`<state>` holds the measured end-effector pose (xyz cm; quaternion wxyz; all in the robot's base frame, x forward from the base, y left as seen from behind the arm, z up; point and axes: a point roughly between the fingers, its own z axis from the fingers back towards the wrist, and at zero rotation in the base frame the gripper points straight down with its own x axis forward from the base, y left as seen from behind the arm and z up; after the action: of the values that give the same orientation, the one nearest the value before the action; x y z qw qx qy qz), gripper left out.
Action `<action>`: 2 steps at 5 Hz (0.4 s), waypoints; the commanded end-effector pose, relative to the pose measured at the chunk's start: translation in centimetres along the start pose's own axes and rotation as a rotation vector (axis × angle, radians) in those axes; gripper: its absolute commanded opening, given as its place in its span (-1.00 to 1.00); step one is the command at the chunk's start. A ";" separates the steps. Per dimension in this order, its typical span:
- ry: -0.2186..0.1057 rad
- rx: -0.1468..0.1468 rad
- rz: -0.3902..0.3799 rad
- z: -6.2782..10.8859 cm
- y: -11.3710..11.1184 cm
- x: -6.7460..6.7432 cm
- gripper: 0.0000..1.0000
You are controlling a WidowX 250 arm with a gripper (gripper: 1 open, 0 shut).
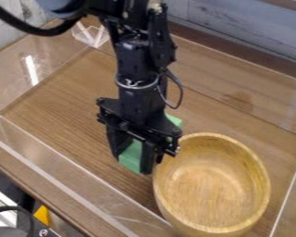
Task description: Remove the green block from inside the brown bowl and put it on the table
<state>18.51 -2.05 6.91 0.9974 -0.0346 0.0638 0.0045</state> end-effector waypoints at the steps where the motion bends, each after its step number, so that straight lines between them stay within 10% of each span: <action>1: -0.043 -0.003 0.018 0.5 -1.2 1.7 -1.00; 2: -0.046 -0.001 0.023 1.0 -1.8 1.0 -1.00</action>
<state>19.30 -3.65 7.08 0.9975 -0.0316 0.0600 0.0178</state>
